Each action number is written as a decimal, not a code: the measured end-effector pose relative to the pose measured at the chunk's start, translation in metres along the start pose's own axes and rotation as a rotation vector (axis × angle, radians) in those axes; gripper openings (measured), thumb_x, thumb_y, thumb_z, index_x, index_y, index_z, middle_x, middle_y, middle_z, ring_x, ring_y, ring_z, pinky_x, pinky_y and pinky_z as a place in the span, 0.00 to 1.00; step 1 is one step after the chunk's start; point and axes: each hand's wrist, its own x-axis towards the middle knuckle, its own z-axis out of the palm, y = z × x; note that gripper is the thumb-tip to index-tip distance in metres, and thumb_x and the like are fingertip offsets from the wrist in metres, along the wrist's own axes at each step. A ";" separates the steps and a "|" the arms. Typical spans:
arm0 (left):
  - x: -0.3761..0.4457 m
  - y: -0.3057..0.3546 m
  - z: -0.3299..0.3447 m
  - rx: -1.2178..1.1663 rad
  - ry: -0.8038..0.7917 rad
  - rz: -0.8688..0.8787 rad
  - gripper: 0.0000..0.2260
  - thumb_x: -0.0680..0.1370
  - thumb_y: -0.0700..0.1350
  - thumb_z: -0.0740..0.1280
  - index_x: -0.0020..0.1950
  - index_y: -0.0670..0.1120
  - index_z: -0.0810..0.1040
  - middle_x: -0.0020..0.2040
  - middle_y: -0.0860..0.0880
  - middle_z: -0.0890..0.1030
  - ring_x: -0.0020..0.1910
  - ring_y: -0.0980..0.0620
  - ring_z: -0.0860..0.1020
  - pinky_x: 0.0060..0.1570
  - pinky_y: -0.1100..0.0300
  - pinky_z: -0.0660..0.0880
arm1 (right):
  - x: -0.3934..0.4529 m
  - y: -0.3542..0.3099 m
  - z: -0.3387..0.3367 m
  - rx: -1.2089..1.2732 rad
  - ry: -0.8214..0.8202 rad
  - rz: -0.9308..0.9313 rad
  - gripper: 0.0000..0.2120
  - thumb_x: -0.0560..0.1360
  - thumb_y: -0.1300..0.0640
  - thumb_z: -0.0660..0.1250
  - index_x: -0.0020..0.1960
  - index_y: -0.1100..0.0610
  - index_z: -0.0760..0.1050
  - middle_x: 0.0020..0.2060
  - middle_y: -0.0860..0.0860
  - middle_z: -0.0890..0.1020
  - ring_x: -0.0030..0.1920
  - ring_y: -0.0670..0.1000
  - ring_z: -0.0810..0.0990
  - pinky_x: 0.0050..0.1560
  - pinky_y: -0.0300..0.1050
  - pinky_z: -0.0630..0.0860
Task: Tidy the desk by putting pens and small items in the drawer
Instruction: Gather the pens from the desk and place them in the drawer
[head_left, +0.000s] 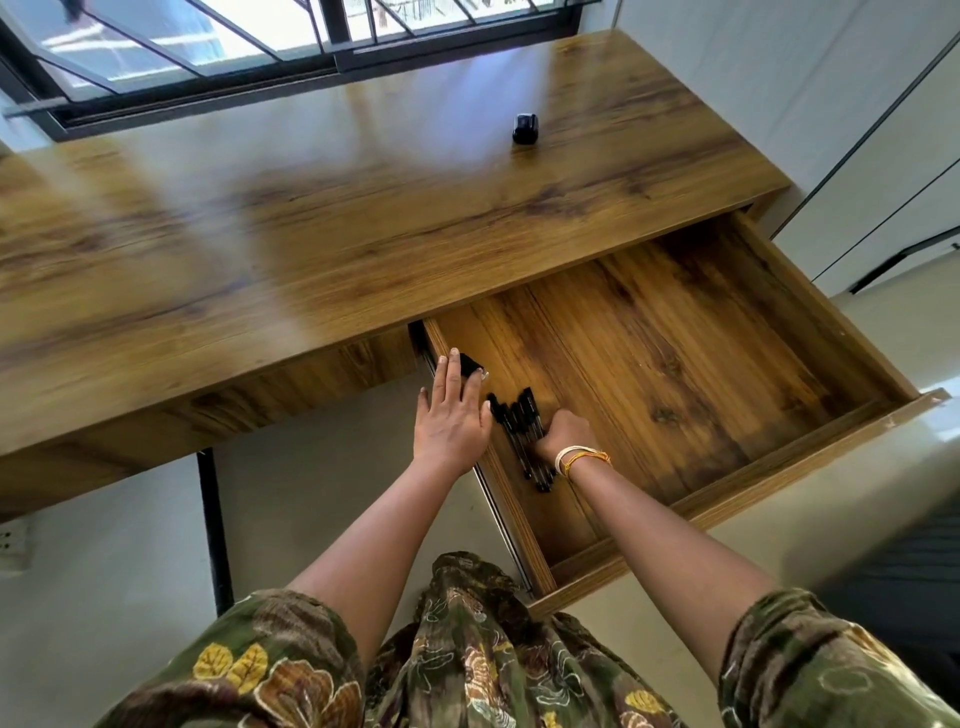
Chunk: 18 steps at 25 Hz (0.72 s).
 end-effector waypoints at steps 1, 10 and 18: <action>0.000 0.000 0.000 -0.001 -0.001 0.001 0.26 0.82 0.56 0.47 0.79 0.52 0.50 0.79 0.48 0.35 0.78 0.49 0.35 0.75 0.43 0.47 | -0.001 0.000 0.000 0.008 -0.001 -0.006 0.12 0.72 0.60 0.69 0.54 0.62 0.76 0.50 0.59 0.81 0.51 0.60 0.81 0.44 0.46 0.75; 0.000 -0.001 0.001 0.002 0.014 0.006 0.25 0.82 0.55 0.48 0.79 0.52 0.51 0.79 0.47 0.37 0.78 0.48 0.36 0.75 0.42 0.48 | -0.007 -0.014 0.010 -0.059 0.083 -0.159 0.09 0.71 0.56 0.69 0.49 0.57 0.81 0.43 0.55 0.84 0.44 0.56 0.83 0.43 0.49 0.82; 0.001 -0.001 0.002 0.008 0.024 0.013 0.24 0.82 0.54 0.48 0.78 0.52 0.52 0.79 0.46 0.38 0.78 0.47 0.37 0.75 0.41 0.49 | -0.009 -0.016 0.016 -0.197 0.083 -0.132 0.06 0.71 0.57 0.69 0.46 0.58 0.79 0.40 0.54 0.82 0.42 0.56 0.82 0.41 0.48 0.81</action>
